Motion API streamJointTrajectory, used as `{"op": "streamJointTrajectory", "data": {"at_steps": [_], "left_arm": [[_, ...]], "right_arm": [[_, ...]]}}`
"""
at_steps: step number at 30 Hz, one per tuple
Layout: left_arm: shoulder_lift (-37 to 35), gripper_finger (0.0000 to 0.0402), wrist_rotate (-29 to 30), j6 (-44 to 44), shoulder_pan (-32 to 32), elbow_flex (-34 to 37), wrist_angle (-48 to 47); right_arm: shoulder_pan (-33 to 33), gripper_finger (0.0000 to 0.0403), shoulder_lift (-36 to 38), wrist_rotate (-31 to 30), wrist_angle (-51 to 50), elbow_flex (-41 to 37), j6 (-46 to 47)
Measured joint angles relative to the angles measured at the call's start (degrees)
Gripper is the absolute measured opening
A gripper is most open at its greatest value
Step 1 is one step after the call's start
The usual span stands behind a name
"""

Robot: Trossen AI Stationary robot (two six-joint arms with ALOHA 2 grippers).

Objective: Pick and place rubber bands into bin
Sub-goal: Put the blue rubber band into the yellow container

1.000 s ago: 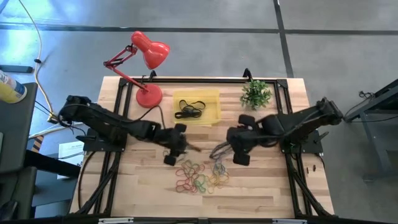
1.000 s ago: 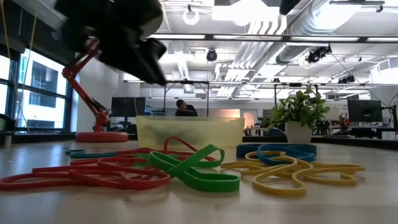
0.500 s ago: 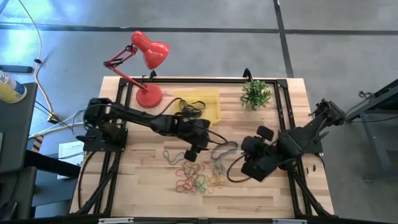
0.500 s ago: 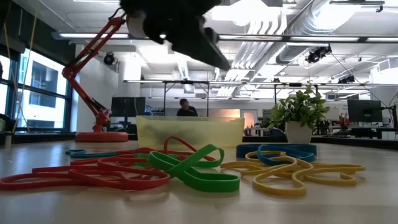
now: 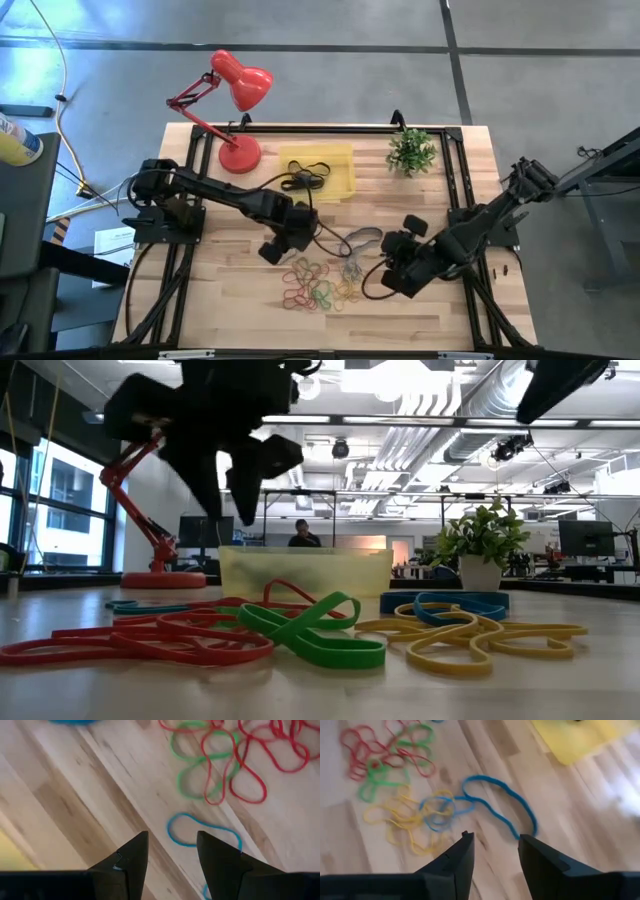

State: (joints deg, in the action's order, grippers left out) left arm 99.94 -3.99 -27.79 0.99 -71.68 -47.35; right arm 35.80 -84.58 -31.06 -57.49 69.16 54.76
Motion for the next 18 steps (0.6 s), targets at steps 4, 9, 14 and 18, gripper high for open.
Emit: {"op": "streamJointTrajectory", "data": {"at_steps": [4,9,14,18], "left_arm": [[0.0,0.0156,-1.0,4.6,-0.1,4.5,2.0],[0.0,0.0156,-0.9,11.4,-0.7,9.8,8.7],[0.0,0.0156,0.0,16.6,-1.0,12.3,12.1],[0.1,0.0156,0.8,19.3,-0.9,12.5,13.6]], "right_arm": [[-1.3,0.0138,2.7,-0.3,6.1,-3.9,-2.3],[-2.3,0.0138,4.8,-0.6,6.3,-5.0,-3.7],[-3.6,0.0138,5.6,-1.0,6.2,-5.0,-5.4],[-4.6,0.0138,5.6,-1.0,6.1,-5.0,-6.4]]}}
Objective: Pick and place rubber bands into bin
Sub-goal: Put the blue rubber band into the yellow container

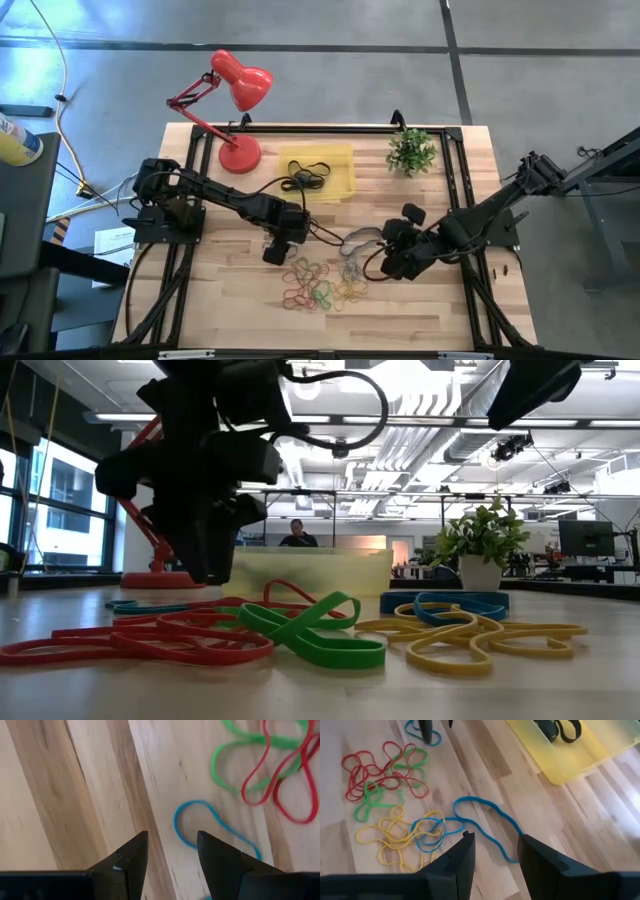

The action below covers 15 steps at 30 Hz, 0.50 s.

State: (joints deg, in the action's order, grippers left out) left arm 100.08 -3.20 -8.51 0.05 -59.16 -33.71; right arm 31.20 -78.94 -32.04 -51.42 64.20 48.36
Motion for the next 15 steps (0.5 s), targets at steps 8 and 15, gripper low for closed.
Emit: {"op": "streamJointTrajectory", "data": {"at_steps": [8,15], "left_arm": [[2.4,0.0156,1.6,1.2,2.3,0.1,1.7],[5.5,0.0154,1.9,2.4,3.4,-0.3,2.4]], "right_arm": [[-1.2,0.0138,0.0,-0.5,-0.2,0.0,-0.9],[-1.3,0.0138,0.0,-0.9,-0.5,0.0,-0.9]]}}
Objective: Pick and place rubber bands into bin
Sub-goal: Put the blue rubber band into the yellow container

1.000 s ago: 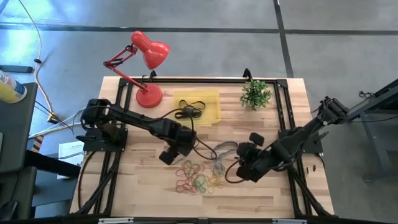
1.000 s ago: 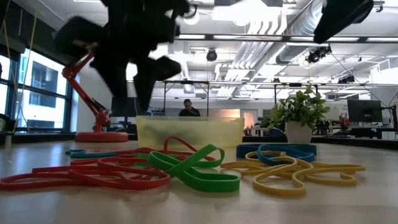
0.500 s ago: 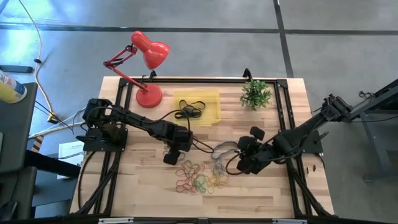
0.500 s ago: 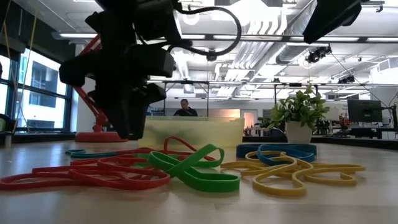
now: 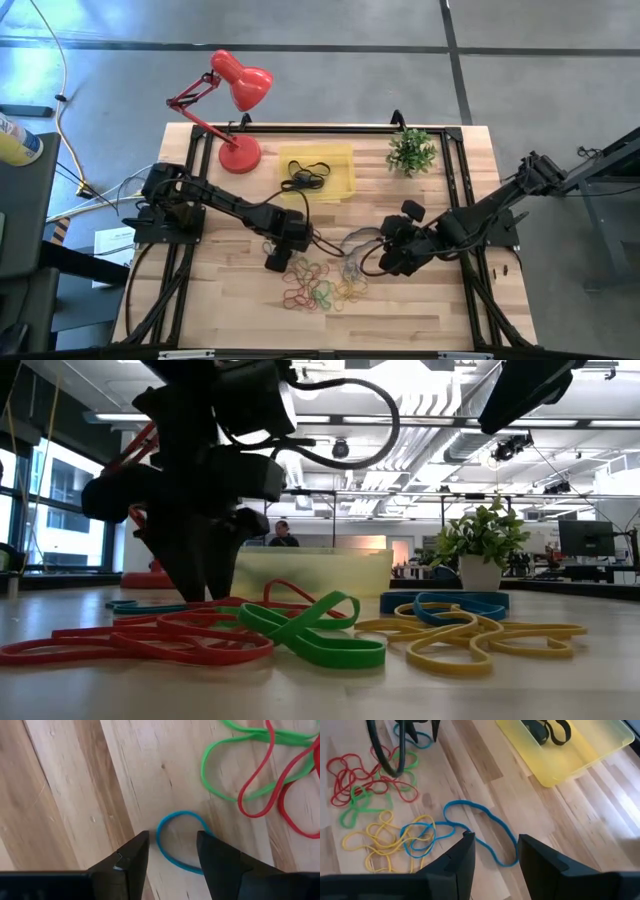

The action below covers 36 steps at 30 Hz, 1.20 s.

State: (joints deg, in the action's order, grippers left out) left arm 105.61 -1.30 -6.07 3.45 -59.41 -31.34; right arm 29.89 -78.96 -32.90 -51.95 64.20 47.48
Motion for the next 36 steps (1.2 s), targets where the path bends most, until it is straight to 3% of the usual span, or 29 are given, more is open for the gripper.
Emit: {"op": "streamJointTrajectory", "data": {"at_steps": [4,13,27,36], "left_arm": [[0.8,0.0128,-0.1,1.4,0.0,-0.1,-0.1],[1.2,0.0008,1.7,0.5,-0.1,0.0,0.6],[-2.5,0.0000,7.1,-1.8,-0.1,0.6,1.0],[-7.1,0.0000,7.3,-1.0,-0.1,0.5,1.4]], "right_arm": [[0.0,0.0138,0.0,-0.2,-0.1,0.0,0.0],[0.0,0.0138,0.0,-0.2,-0.1,0.0,0.0],[0.0,0.0138,0.0,-0.8,-0.1,0.0,0.4],[0.0,0.0138,0.0,-0.8,0.0,0.0,0.7]]}}
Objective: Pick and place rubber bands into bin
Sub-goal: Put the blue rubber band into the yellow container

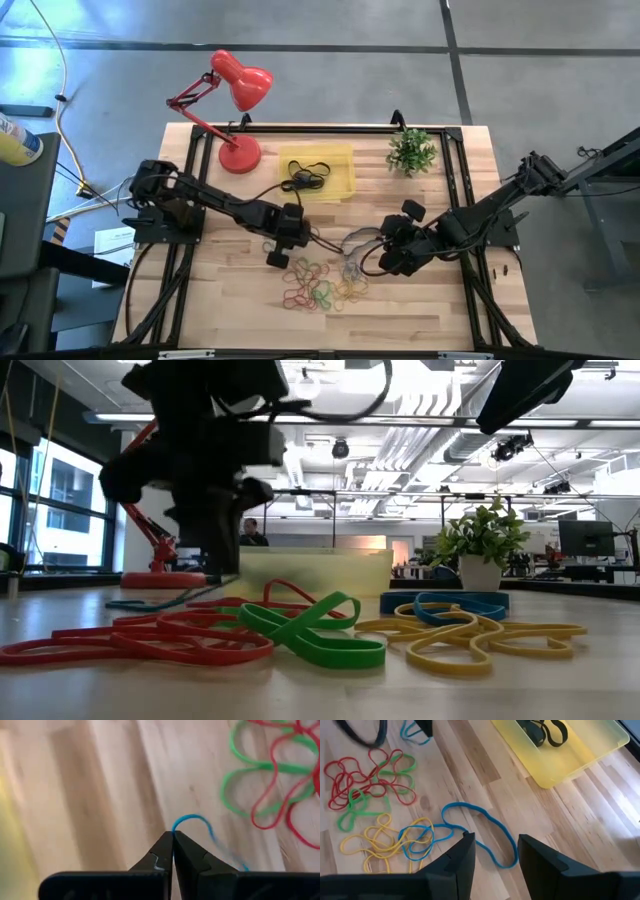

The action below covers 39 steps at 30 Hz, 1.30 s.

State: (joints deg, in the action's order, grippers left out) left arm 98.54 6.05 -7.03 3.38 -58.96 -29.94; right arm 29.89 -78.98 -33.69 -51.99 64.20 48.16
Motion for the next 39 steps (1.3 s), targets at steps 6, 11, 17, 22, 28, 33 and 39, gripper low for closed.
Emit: {"op": "streamJointTrajectory", "data": {"at_steps": [6,11,17,22,28,33,39], "left_arm": [[-5.5,0.0000,3.7,0.2,0.0,0.0,0.3],[-10.9,0.0000,8.1,-1.3,0.0,-0.1,3.5],[-16.0,0.0000,11.6,-3.6,0.0,-0.2,9.1],[-17.6,0.0000,14.4,-6.2,-0.6,-0.9,11.5],[-17.6,0.0000,12.5,-9.8,-5.0,-3.4,16.1],[-17.6,0.0000,10.4,-13.6,-10.8,-5.7,17.3],[-17.5,0.0000,6.7,-15.3,-18.8,-6.1,19.5]], "right_arm": [[0.0,0.0138,0.0,0.0,0.0,0.0,0.0],[0.0,0.0138,0.0,0.0,0.0,0.0,0.0],[0.0,0.0138,0.0,-0.2,0.0,0.0,-0.2],[0.0,0.0138,0.0,-0.4,0.0,0.0,-0.2],[0.0,0.0138,0.0,-0.9,0.0,0.0,-0.2],[0.0,0.0138,0.0,-0.9,0.0,0.0,-0.2],[0.0,0.0138,0.0,-2.3,0.0,0.0,-0.2]]}}
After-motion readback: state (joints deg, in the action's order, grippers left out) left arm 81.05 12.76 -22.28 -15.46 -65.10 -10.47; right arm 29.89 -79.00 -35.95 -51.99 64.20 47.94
